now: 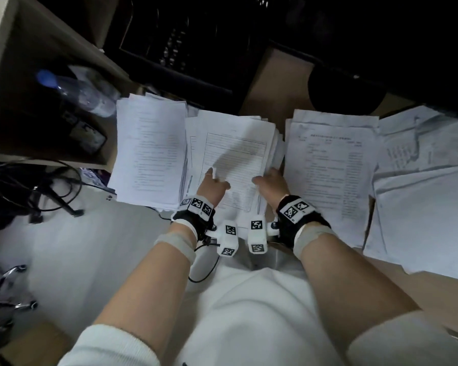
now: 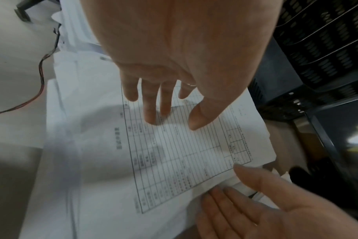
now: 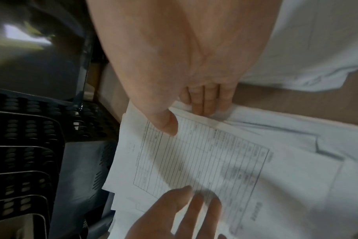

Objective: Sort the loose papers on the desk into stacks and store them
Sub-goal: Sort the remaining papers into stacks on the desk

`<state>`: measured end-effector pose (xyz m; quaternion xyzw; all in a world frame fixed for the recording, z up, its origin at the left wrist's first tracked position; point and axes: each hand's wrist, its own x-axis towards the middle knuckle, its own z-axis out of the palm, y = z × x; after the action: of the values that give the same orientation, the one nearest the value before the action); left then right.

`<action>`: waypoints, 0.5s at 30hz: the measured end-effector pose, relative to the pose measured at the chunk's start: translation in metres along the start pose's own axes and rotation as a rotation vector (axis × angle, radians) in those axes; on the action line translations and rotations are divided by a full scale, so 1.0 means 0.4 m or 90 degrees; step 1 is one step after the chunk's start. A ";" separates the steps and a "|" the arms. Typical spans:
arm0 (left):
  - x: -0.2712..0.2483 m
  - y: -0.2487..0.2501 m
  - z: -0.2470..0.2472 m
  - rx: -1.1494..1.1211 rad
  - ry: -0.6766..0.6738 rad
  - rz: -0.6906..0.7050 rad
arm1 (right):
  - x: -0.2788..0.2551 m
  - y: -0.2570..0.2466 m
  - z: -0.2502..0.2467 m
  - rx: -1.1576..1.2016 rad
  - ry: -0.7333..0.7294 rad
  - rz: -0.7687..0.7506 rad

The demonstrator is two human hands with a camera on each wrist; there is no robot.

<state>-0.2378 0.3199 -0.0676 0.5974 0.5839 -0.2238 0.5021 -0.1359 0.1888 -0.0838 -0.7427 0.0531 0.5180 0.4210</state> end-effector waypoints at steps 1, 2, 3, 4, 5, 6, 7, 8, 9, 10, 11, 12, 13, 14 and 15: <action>0.009 -0.007 -0.009 0.009 -0.018 -0.003 | -0.005 -0.010 0.013 0.027 0.014 0.005; 0.017 -0.010 -0.019 0.009 -0.039 0.000 | -0.007 -0.014 0.029 0.062 0.018 0.002; 0.021 -0.004 -0.030 -0.006 -0.057 0.007 | -0.007 -0.018 0.045 0.082 0.017 -0.006; 0.026 0.000 -0.042 -0.024 -0.073 0.019 | -0.012 -0.023 0.059 0.071 0.010 -0.018; 0.033 0.001 -0.052 -0.041 -0.093 0.025 | -0.017 -0.025 0.074 0.045 0.003 -0.026; 0.038 0.002 -0.060 -0.054 -0.114 0.038 | -0.017 -0.022 0.087 -0.021 0.001 -0.034; 0.039 0.003 -0.067 -0.053 -0.142 0.047 | -0.029 -0.027 0.098 -0.103 -0.001 -0.044; 0.039 0.004 -0.072 -0.048 -0.161 0.066 | -0.039 -0.032 0.107 -0.193 -0.002 -0.053; 0.039 0.005 -0.076 -0.035 -0.175 0.082 | -0.044 -0.032 0.117 -0.264 0.000 -0.070; 0.041 0.007 -0.079 -0.029 -0.182 0.095 | -0.047 -0.030 0.127 -0.310 -0.001 -0.076; 0.042 0.011 -0.080 -0.030 -0.190 0.096 | -0.054 -0.027 0.133 -0.332 -0.007 -0.094; 0.043 0.013 -0.080 -0.044 -0.199 0.105 | -0.056 -0.023 0.143 -0.335 -0.009 -0.096; 0.044 0.015 -0.078 -0.036 -0.203 0.108 | -0.056 -0.016 0.147 -0.315 -0.018 -0.106; 0.042 0.017 -0.077 -0.014 -0.187 0.119 | -0.062 -0.021 0.149 -0.268 -0.037 -0.104; 0.046 0.017 -0.076 0.022 -0.149 0.120 | -0.063 -0.023 0.148 -0.212 -0.065 -0.104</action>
<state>-0.2374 0.3560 -0.0690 0.6281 0.4589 -0.2538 0.5749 -0.1857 0.2257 -0.0643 -0.7768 -0.1148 0.5207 0.3351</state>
